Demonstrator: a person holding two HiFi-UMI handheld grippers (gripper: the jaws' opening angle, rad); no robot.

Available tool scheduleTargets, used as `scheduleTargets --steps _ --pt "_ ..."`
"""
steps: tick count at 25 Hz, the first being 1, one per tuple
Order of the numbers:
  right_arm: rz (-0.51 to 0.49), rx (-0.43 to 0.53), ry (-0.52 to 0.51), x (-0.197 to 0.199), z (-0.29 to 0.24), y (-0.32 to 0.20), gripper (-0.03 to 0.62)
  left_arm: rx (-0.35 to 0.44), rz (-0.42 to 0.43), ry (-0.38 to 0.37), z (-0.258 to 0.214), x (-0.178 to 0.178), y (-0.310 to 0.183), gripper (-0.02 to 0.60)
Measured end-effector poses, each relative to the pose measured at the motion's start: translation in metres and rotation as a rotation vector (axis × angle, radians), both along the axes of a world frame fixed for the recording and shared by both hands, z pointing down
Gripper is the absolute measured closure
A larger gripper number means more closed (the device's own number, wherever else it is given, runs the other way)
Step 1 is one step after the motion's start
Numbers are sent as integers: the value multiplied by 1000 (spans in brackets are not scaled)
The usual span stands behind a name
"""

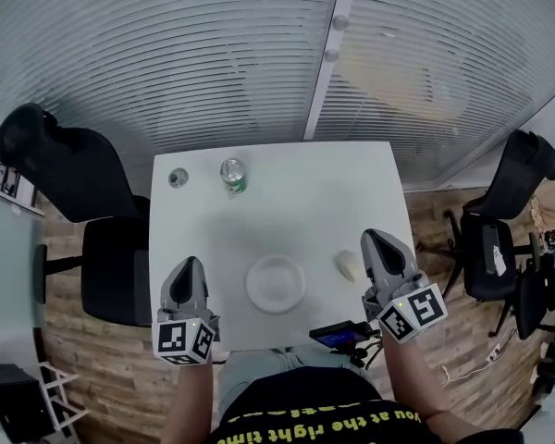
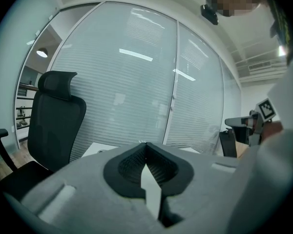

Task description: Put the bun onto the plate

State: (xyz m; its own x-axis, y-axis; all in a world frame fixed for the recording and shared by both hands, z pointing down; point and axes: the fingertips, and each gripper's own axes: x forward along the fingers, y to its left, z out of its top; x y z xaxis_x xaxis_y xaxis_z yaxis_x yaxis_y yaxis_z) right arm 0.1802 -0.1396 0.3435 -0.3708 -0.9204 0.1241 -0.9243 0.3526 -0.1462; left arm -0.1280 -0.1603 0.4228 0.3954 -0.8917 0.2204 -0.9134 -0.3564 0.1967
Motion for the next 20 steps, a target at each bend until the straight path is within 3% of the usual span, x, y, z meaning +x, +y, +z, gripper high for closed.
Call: scheduleTargets --steps 11,16,20 --pt "18 -9 21 5 15 -5 588 -1 33 9 7 9 -10 581" --pt "34 -34 23 11 29 -4 588 17 112 -98 16 25 -10 581" --pt "52 -57 30 20 40 -1 588 -3 146 -90 25 38 -7 581"
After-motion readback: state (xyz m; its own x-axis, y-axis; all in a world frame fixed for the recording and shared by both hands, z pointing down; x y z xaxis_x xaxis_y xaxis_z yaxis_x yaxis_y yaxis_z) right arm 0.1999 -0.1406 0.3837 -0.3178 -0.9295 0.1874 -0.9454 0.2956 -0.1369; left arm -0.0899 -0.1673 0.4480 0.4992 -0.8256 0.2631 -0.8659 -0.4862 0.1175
